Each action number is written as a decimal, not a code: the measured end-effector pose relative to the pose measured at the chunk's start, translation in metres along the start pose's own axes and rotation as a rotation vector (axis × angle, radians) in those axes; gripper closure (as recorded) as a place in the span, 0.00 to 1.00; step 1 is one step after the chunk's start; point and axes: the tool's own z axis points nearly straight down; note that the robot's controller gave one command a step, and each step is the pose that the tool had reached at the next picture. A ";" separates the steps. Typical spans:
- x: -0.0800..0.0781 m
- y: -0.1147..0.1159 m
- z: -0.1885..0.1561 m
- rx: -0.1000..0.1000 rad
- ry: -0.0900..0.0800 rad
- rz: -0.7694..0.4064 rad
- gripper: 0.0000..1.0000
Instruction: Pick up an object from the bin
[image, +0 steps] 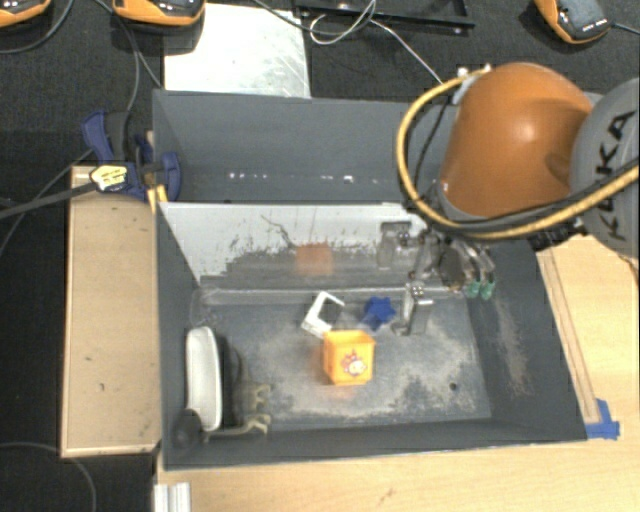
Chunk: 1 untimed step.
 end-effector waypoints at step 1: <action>0.007 0.028 0.061 -0.001 -0.011 -0.068 0.00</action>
Offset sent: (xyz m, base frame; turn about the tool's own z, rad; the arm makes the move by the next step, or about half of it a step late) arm -0.0064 0.0509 -0.0846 -0.2615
